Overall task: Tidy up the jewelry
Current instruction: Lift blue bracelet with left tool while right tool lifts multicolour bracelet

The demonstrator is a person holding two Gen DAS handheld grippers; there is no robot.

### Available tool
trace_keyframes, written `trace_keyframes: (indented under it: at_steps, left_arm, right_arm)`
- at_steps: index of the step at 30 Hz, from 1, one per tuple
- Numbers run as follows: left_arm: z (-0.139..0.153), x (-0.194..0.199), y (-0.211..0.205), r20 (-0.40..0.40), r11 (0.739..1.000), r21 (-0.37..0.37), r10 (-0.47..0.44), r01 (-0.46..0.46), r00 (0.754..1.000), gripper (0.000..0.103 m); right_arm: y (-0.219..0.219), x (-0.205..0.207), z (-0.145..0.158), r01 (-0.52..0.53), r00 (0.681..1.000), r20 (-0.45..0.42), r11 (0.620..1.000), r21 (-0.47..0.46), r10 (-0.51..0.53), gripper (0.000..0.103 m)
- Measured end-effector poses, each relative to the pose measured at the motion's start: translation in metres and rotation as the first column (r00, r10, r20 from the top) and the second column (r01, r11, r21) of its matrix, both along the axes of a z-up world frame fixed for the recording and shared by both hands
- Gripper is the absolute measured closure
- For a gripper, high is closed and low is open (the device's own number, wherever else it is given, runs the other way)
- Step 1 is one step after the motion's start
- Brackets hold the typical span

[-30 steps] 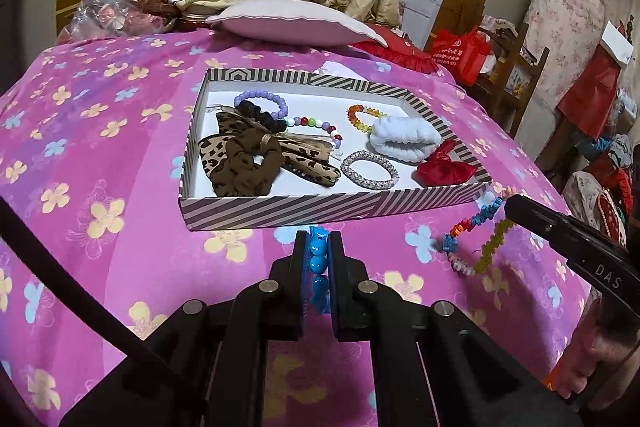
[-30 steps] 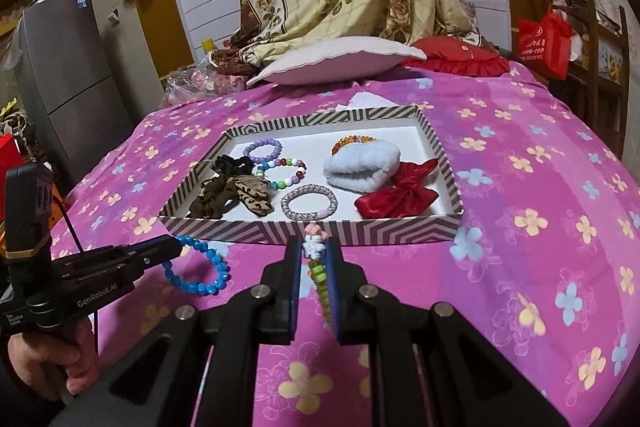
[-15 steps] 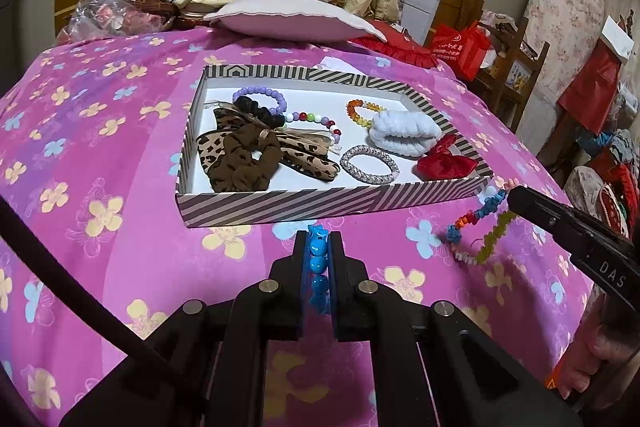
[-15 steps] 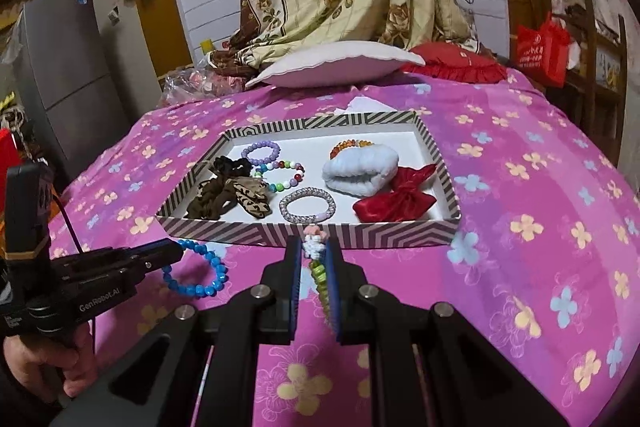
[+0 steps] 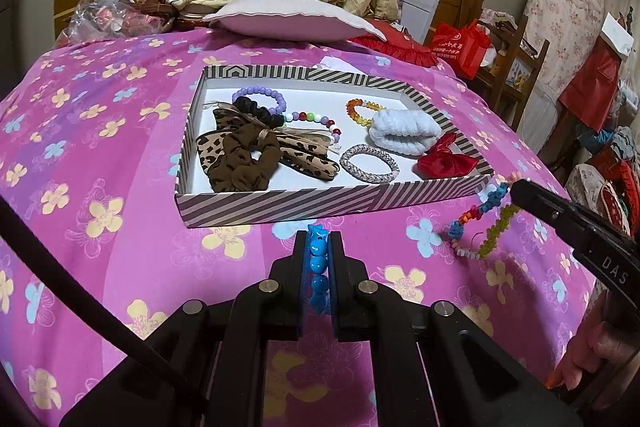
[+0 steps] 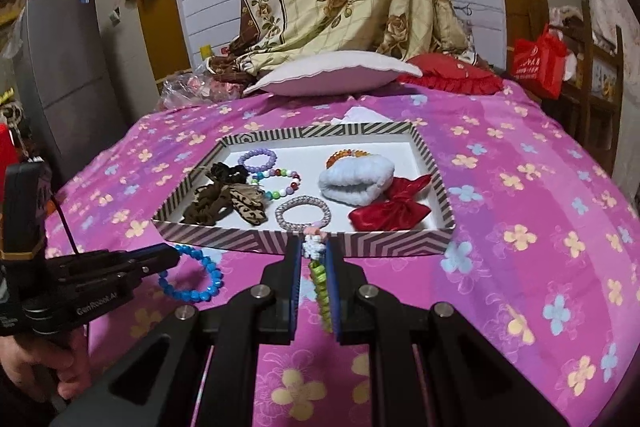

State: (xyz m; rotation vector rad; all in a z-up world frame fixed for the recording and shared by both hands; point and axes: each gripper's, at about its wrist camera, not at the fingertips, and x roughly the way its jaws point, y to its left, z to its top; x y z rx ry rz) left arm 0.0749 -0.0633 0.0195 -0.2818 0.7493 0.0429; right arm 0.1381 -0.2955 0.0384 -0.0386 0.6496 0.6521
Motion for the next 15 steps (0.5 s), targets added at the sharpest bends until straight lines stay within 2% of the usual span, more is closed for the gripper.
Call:
trace_keyframes:
  at_steps: [3,9,15]
  left_arm:
    - [0.0003,-0.0003,-0.0004,0.001,1.0,0.001,0.001,-0.001,1.0,0.103]
    - [0.0009,-0.0006,0.0006,0.0,1.0,0.001,0.003,-0.003,1.0,0.103]
    - [0.0009,-0.0007,0.0007,-0.001,1.0,0.003,0.003,-0.003,1.0,0.103]
  right_arm:
    - [0.0002,0.0011,-0.0005,-0.007,1.0,-0.02,1.0,0.018,0.008,0.091]
    - [0.0033,-0.0016,0.002,-0.005,1.0,0.007,1.0,-0.019,0.005,0.091]
    - [0.0046,-0.0024,0.0028,-0.017,1.0,0.011,1.0,-0.017,0.017,0.091]
